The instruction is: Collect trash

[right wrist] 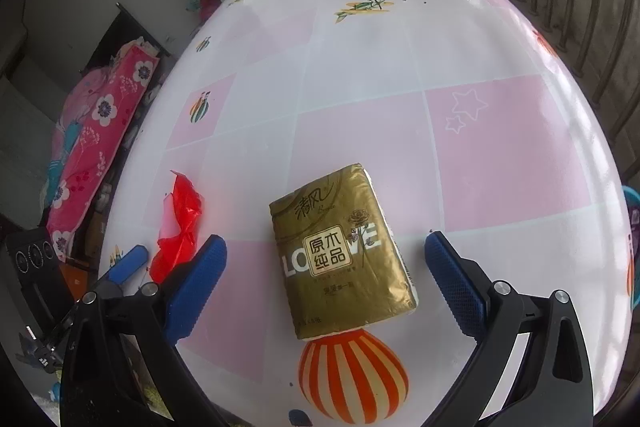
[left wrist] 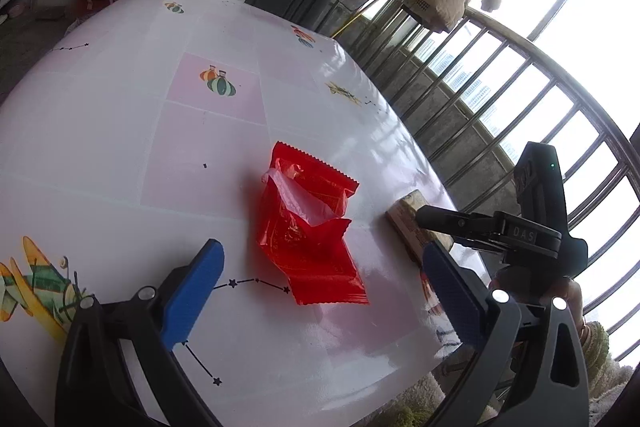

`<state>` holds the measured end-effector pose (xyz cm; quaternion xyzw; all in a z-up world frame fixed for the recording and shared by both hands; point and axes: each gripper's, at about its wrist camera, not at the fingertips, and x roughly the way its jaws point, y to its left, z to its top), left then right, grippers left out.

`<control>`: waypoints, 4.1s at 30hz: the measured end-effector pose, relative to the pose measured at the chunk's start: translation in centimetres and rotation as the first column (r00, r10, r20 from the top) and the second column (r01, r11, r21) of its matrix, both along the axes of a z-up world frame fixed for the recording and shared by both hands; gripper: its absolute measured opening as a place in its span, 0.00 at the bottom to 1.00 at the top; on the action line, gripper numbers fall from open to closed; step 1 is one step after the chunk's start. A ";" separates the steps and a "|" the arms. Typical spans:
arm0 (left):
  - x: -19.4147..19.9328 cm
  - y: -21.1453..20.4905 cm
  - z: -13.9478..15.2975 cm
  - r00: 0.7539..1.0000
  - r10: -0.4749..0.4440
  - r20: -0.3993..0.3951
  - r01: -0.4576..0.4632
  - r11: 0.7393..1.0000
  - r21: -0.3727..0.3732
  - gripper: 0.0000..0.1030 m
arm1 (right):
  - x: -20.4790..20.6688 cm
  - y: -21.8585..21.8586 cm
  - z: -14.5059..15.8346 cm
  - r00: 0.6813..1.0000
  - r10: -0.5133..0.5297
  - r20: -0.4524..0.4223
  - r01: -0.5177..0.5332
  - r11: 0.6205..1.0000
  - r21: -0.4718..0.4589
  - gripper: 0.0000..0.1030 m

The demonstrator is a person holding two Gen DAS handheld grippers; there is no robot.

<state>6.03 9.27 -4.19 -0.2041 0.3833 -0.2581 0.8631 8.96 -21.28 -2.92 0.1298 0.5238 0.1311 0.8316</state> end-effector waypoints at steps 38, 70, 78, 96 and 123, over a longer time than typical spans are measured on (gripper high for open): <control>4.6 -15.7 5.6 0.944 -0.308 0.114 0.234 0.875 0.424 0.11 | -7.6 -14.4 3.6 0.919 -0.279 0.280 0.255 0.960 0.118 0.48; 5.3 -59.6 -1.5 0.582 -0.795 -0.172 0.788 0.500 0.358 0.62 | -19.8 -42.7 -15.4 0.243 -0.956 -0.165 0.940 0.191 0.281 0.68; 4.0 -50.2 7.0 0.629 -0.777 0.032 0.732 0.606 0.309 0.73 | -17.9 -38.8 -6.4 0.357 -0.929 0.099 0.882 0.370 0.290 0.68; -2.5 -17.7 12.6 0.945 -0.044 0.324 -0.160 0.801 0.576 0.95 | -17.8 -12.6 10.9 0.648 -0.395 0.651 0.521 0.853 -0.001 0.92; -5.6 -14.7 4.8 0.991 0.131 0.037 -0.127 0.790 0.599 0.95 | -16.4 -5.3 3.7 0.944 -0.234 0.233 0.317 0.842 -0.437 0.92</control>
